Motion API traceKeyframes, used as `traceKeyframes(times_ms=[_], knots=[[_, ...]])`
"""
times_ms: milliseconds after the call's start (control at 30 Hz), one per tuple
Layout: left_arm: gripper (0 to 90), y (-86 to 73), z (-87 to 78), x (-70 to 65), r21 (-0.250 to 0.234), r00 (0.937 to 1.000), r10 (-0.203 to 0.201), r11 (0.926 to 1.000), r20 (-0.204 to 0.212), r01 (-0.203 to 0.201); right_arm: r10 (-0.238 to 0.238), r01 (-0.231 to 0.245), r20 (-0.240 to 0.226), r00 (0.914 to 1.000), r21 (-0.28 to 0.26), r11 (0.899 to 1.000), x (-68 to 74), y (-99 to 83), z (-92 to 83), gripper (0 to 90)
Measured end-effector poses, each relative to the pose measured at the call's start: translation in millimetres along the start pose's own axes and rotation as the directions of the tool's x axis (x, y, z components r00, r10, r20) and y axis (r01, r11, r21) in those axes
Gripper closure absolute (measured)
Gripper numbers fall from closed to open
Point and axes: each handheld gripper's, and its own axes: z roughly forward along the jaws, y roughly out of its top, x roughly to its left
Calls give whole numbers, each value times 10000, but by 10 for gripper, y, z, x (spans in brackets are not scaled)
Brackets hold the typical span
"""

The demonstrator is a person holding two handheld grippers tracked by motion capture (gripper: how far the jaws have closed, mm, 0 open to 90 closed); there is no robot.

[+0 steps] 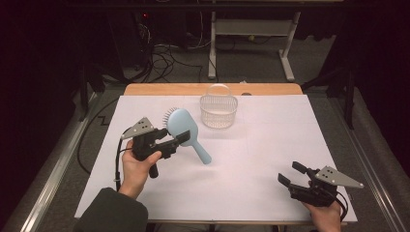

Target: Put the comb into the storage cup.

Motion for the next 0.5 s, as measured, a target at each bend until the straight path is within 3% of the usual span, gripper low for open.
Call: traceKeyframes(times_ms=[500], knots=[[534, 188, 223, 124, 174, 9992, 162, 9997, -356, -156, -303, 298, 163, 9994, 346, 9990, 28, -12, 32, 296]])
